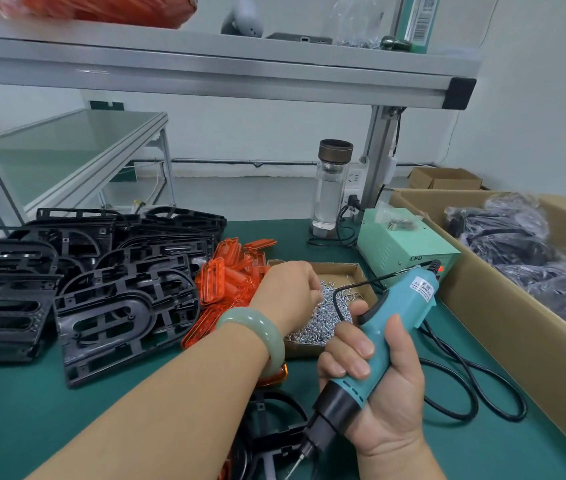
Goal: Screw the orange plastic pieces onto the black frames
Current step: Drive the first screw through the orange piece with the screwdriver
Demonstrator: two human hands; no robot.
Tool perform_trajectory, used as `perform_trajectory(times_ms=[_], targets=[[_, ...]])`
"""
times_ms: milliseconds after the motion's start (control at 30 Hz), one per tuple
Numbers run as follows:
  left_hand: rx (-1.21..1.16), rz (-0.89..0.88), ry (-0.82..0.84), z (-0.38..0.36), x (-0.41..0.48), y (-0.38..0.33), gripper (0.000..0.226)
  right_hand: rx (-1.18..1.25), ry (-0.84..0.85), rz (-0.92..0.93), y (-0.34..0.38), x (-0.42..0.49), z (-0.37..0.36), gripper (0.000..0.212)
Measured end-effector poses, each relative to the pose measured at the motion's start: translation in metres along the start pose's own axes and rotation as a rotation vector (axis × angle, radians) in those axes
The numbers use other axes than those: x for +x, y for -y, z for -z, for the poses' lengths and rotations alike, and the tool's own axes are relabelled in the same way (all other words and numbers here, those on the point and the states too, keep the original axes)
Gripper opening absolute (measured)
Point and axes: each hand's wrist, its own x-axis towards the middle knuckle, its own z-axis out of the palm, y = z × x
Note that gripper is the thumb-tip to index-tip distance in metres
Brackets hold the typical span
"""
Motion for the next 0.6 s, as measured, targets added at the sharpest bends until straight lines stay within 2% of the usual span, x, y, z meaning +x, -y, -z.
perform_trajectory(times_ms=[100,200,600], targets=[[-0.162,0.059,-0.005,0.002,0.0,0.001,0.021,-0.023,-0.014,0.01,0.0,0.001,0.0,0.051],[-0.212,0.075,-0.027,0.006,0.0,0.001,0.024,-0.033,-0.019,0.014,0.0,0.001,0.0,0.052],[-0.766,0.193,-0.235,0.043,-0.054,0.016,0.024,-0.034,-0.001,0.05,0.001,0.003,-0.002,0.049]])
